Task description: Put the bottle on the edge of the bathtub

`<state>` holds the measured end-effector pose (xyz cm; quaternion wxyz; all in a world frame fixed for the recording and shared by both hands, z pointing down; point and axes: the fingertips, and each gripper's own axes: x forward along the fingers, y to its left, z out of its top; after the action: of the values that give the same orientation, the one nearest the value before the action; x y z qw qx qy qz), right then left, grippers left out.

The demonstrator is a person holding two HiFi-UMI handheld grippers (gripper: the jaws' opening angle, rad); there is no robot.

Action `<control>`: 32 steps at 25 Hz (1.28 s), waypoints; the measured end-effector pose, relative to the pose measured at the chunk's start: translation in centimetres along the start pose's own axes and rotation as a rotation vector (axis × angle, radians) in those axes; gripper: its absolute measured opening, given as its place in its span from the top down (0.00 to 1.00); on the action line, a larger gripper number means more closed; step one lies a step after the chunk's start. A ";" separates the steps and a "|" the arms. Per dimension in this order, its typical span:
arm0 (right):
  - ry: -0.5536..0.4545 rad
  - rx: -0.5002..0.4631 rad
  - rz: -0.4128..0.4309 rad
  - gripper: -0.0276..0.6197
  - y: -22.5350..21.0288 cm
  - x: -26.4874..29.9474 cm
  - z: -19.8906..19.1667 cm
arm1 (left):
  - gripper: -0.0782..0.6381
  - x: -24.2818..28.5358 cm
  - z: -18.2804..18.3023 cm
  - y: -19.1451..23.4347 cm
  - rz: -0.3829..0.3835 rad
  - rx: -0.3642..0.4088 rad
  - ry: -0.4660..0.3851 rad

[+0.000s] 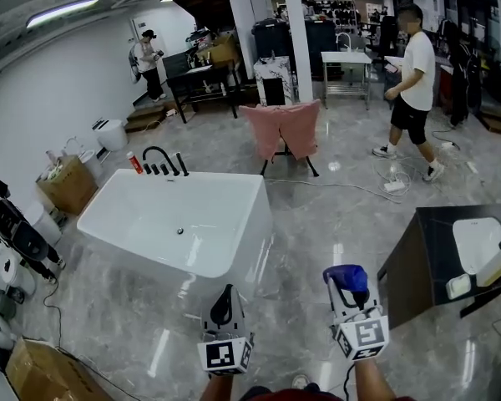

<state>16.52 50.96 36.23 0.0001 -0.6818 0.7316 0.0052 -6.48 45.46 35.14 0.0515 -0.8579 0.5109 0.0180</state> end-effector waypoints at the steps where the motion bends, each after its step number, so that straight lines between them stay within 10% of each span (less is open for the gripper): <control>1: 0.003 0.000 0.002 0.73 -0.6 0.3 -0.1 | 0.88 0.5 -0.1 -0.3 0.001 -0.002 0.001; 13: 0.018 0.001 0.042 0.73 -2.6 9.7 -1.1 | 0.88 9.1 -1.4 2.2 0.025 -0.018 0.001; 32: 0.065 -0.051 0.107 0.73 4.2 36.3 -0.9 | 0.88 25.9 -6.1 21.9 0.120 -0.047 0.000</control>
<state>9.75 15.01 36.89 -0.0413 -0.6414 0.7661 0.0017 -13.43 11.78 37.48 0.0302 -0.8266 0.5610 0.0328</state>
